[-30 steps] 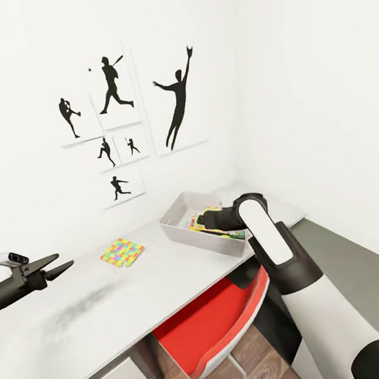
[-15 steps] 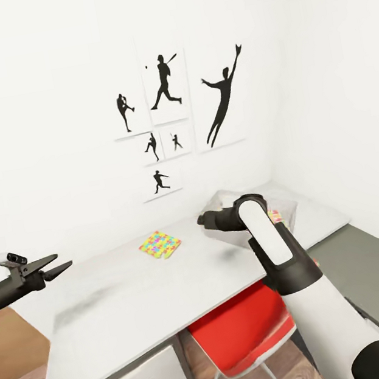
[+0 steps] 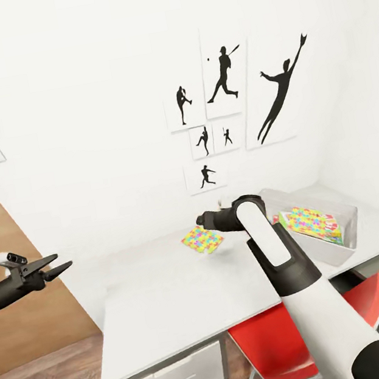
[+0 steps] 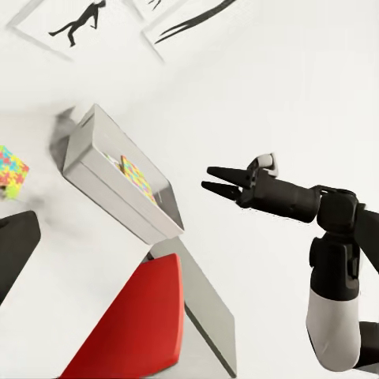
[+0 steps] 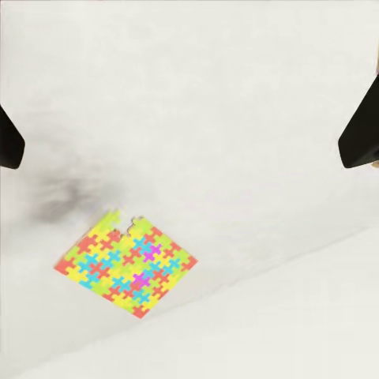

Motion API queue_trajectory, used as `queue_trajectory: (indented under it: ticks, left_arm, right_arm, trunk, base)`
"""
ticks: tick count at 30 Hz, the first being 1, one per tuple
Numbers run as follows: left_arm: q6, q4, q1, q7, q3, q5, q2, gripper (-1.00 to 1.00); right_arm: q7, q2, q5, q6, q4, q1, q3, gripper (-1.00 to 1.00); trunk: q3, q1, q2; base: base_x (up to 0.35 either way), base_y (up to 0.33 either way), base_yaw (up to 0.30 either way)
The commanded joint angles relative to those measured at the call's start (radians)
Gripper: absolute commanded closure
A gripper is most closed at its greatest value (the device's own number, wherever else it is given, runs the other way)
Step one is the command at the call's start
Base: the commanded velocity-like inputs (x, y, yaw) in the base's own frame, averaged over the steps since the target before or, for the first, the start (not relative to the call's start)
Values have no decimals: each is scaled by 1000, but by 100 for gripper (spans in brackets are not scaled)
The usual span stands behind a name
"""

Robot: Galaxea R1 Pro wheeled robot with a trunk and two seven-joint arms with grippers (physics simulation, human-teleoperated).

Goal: Put all the toys in the child's room - the three board games (two on the bed and one on the table), the two jigsaw puzzles on the table, and the tennis ball on the table - inside the toy box on the table in the child's room.

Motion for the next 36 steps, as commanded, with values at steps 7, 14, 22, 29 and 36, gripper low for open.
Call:
queue_trajectory:
  ticks: [7, 14, 22, 29, 36]
  left_arm:
    - [5, 0, -1, -4, -2, 1, 0, -100]
    - [4, 0, -1, -5, -2, 2, 0, -100]
    - [4, 0, -1, -5, -2, 2, 0, -100]
    - [4, 0, -1, -5, -1, 2, 0, -100]
    - [3, 0, -1, -4, -1, 2, 0, -100]
  right_arm:
    - [-10, 0, -8, 4, -1, -1, -1, -100]
    - [-10, 0, -8, 4, -1, -1, -1, -100]
    - [-10, 0, -8, 5, -2, -1, -1, -100]
    - [-10, 0, -11, 5, -2, -1, -2, -100]
    - [-10, 0, -11, 4, -1, -1, -3, -100]
  trunk:
    - [-2, 1, -2]
    - [-2, 1, -2]
    - [-2, 1, -2]
    - [-2, 1, -2]
    - [-2, 1, -2]
  base:
    - [32, 48, 282]
    - [11, -189, 284]
    - [83, -63, 287]
    - [193, -38, 285]
    - [246, -78, 121]
